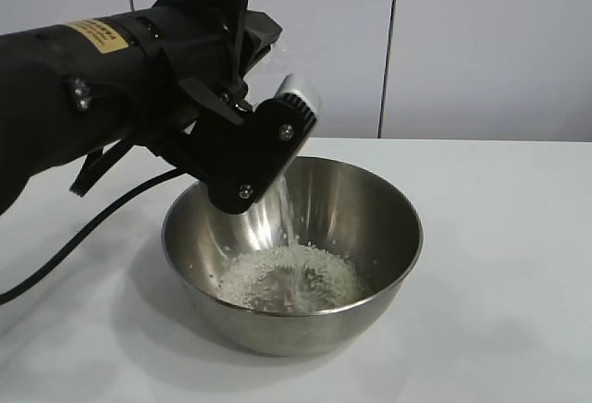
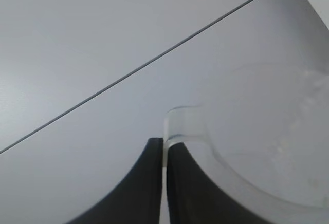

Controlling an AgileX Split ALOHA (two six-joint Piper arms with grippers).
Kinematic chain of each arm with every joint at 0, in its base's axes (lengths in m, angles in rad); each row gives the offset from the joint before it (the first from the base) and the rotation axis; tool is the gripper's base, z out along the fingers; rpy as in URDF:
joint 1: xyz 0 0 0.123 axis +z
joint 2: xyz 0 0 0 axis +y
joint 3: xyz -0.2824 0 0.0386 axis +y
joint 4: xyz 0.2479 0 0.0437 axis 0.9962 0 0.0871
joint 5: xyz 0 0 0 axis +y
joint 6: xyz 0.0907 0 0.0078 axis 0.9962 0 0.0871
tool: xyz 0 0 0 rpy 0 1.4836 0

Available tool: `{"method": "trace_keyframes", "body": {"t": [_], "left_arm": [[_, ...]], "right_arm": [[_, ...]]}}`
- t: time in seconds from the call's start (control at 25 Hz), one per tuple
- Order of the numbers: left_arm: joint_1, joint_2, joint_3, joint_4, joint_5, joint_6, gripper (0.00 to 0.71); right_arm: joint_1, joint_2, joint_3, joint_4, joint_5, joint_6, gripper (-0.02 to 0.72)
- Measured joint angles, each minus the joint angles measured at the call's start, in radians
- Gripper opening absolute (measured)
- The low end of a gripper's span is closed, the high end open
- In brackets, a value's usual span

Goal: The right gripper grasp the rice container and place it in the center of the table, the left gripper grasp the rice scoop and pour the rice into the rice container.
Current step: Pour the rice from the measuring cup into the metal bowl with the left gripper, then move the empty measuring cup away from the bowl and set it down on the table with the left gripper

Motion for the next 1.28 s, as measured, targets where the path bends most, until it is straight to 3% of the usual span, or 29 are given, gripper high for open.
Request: {"method": "trace_keyframes", "body": {"t": [0.36, 0.6, 0.72, 0.88, 1.04, 1.16, 1.28], "left_arm": [[0.0, 0.0, 0.0, -0.128, -0.059, -0.218, 0.009], [0.004, 0.0, 0.0, -0.33, -0.133, -0.561, 0.009], [0.037, -0.006, 0.0, -0.42, -0.134, -0.73, 0.009], [0.129, -0.056, 0.018, -0.46, -0.136, -0.93, 0.009], [0.267, -0.132, 0.075, -0.443, -0.076, -1.173, 0.009], [0.396, -0.186, 0.132, -0.328, 0.041, -1.408, 0.009], [0.539, -0.22, 0.181, -0.092, 0.173, -1.72, 0.009]], "right_arm": [[0.0, 0.0, 0.0, 0.0, 0.0, 0.0, 0.356], [0.0, 0.0, 0.0, 0.0, 0.0, 0.0, 0.356], [0.0, 0.0, 0.0, 0.0, 0.0, 0.0, 0.356], [0.0, 0.0, 0.0, 0.0, 0.0, 0.0, 0.356], [0.0, 0.0, 0.0, 0.0, 0.0, 0.0, 0.356], [0.0, 0.0, 0.0, 0.0, 0.0, 0.0, 0.356], [0.0, 0.0, 0.0, 0.0, 0.0, 0.0, 0.356]]}}
